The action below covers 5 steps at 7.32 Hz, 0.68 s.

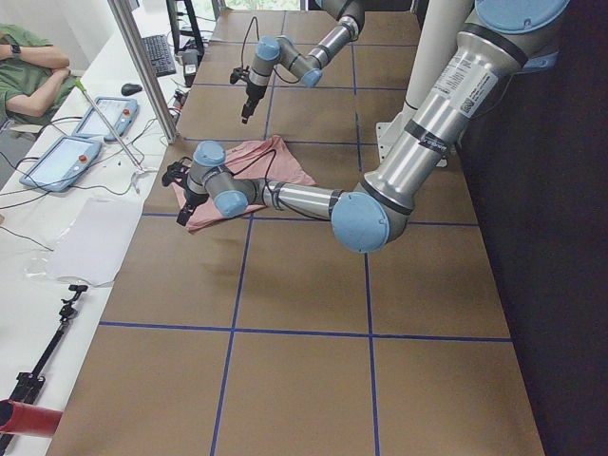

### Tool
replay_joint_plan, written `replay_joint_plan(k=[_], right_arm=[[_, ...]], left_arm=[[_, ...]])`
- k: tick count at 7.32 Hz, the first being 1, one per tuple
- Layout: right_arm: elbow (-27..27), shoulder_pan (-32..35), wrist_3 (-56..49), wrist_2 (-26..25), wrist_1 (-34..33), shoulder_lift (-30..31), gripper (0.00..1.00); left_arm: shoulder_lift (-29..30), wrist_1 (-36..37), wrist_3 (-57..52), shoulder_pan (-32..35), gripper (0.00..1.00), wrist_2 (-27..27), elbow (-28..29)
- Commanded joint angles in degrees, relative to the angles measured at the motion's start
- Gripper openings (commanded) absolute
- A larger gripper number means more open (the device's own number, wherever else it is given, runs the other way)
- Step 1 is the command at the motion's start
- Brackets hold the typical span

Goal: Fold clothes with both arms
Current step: 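Reach the right gripper over the folded shirt to its collar edge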

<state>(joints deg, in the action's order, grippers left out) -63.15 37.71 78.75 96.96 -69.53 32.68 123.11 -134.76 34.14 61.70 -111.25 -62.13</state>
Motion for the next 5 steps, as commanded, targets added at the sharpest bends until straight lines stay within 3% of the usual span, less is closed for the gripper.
replay_joint_plan(k=[1, 5], right_arm=[[5.9, -2.7, 1.1, -2.1, 0.8, -3.9, 0.61], [13.7, -4.6, 0.6, -6.5, 2.2, -6.5, 0.59]], left_arm=[[-0.1, 0.0, 0.0, 0.0, 1.00, -0.1, -0.3], [0.0, 0.1, 0.1, 0.0, 1.00, -0.2, -0.7]])
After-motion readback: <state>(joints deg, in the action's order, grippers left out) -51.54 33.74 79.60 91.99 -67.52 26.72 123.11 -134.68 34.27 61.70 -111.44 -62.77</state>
